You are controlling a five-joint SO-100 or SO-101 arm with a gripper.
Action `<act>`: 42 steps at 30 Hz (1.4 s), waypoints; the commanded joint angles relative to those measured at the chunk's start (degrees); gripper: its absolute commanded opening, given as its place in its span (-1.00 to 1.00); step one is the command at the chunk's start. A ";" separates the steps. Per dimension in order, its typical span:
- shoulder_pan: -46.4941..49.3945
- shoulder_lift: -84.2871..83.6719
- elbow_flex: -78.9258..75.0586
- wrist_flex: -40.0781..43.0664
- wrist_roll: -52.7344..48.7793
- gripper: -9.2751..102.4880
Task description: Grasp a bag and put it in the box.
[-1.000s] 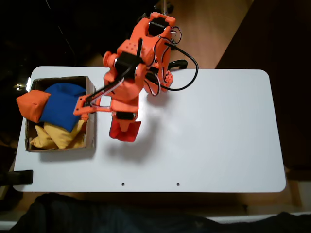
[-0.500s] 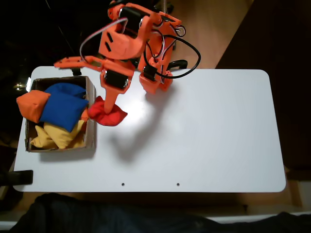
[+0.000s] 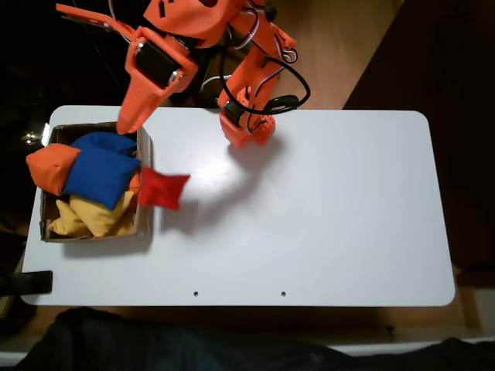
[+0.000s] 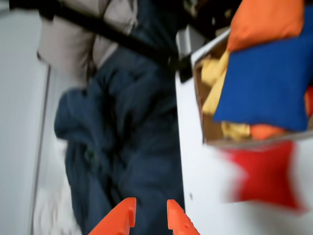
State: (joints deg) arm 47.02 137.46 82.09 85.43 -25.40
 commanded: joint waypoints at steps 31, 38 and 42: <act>-11.87 4.92 27.25 1.76 -10.63 -0.28; -13.97 5.98 34.37 0.26 -14.77 -0.21; -14.59 7.38 39.29 -1.14 -17.14 -0.17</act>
State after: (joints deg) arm 32.87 143.44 119.44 85.52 -41.31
